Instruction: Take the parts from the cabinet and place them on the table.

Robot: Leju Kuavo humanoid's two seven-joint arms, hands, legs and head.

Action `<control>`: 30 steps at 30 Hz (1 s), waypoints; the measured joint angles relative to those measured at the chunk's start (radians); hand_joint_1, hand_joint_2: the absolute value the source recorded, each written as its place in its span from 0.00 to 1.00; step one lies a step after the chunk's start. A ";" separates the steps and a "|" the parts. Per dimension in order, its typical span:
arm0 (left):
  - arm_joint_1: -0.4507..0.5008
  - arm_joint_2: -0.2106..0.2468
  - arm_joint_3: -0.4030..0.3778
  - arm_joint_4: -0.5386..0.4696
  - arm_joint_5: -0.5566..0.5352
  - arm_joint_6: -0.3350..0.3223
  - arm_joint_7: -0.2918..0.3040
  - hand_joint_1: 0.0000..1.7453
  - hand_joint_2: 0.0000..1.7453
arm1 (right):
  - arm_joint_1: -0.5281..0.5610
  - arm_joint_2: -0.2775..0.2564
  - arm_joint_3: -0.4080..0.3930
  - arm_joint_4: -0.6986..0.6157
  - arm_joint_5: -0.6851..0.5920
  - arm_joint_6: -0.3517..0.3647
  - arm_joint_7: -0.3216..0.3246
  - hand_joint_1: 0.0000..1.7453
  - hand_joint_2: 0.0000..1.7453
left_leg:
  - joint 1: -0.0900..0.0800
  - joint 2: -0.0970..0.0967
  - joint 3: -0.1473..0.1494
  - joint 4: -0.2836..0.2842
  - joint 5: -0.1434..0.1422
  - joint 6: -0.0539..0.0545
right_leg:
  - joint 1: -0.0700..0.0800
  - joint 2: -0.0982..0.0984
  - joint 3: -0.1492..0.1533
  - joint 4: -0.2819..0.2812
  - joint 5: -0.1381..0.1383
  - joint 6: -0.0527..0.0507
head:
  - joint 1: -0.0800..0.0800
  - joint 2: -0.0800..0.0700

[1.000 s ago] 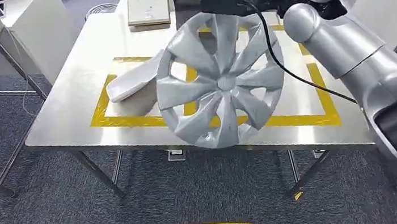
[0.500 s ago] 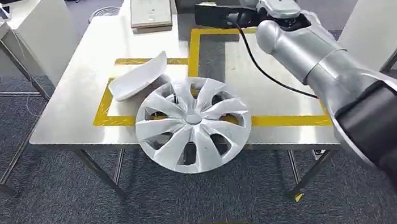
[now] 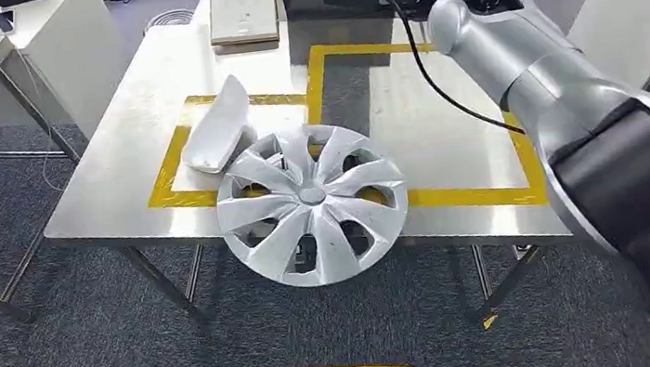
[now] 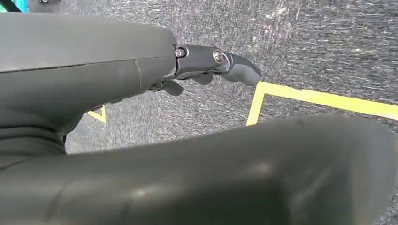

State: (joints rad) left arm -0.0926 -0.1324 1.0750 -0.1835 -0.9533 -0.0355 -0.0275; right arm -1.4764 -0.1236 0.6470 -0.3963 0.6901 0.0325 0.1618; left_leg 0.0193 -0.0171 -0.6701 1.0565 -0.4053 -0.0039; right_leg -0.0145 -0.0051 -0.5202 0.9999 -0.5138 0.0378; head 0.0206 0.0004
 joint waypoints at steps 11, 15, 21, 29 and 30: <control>-0.030 0.007 0.000 0.000 -0.013 -0.008 -0.032 0.00 0.00 | 0.030 -0.103 -0.103 -0.403 -0.069 0.041 0.005 0.00 0.00 | 0.019 0.010 -0.005 -0.035 0.037 0.005 | -0.018 0.005 -0.092 0.221 -0.085 0.022 | 0.003 0.000; -0.035 0.007 0.000 0.000 -0.015 -0.009 -0.033 0.00 0.00 | 0.034 -0.113 -0.111 -0.440 -0.064 0.048 0.011 0.00 0.00 | 0.024 0.010 -0.011 -0.030 0.040 0.000 | -0.024 0.004 -0.050 0.141 -0.045 0.028 | 0.003 0.000; -0.047 0.008 -0.002 -0.002 -0.032 -0.005 -0.016 0.00 0.00 | 0.076 -0.158 -0.140 -0.601 -0.058 0.052 -0.010 0.00 0.00 | 0.023 0.011 -0.073 0.067 -0.054 -0.056 | -0.015 0.019 -0.062 0.043 0.030 -0.046 | 0.002 0.000; -0.040 0.016 0.000 -0.003 -0.012 0.007 -0.015 0.00 0.00 | 0.132 -0.165 -0.143 -0.661 -0.047 0.044 -0.005 0.00 0.00 | -0.013 0.013 0.100 0.018 -0.114 -0.001 | 0.016 0.014 -0.134 0.047 0.090 -0.049 | 0.001 0.000; -0.037 0.017 0.000 -0.003 -0.010 0.007 -0.017 0.00 0.00 | 0.132 -0.166 -0.145 -0.662 -0.047 0.044 -0.005 0.00 0.00 | -0.016 0.013 0.120 0.000 -0.111 -0.003 | 0.017 0.013 -0.135 0.047 0.095 -0.045 | 0.002 0.000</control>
State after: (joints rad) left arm -0.1298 -0.1156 1.0746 -0.1862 -0.9632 -0.0282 -0.0446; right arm -1.3440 -0.2895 0.5020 -1.0582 0.6436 0.0767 0.1568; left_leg 0.0029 -0.0037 -0.5497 1.0564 -0.5163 -0.0064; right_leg 0.0024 0.0079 -0.6548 1.0471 -0.4183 -0.0073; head 0.0229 0.0004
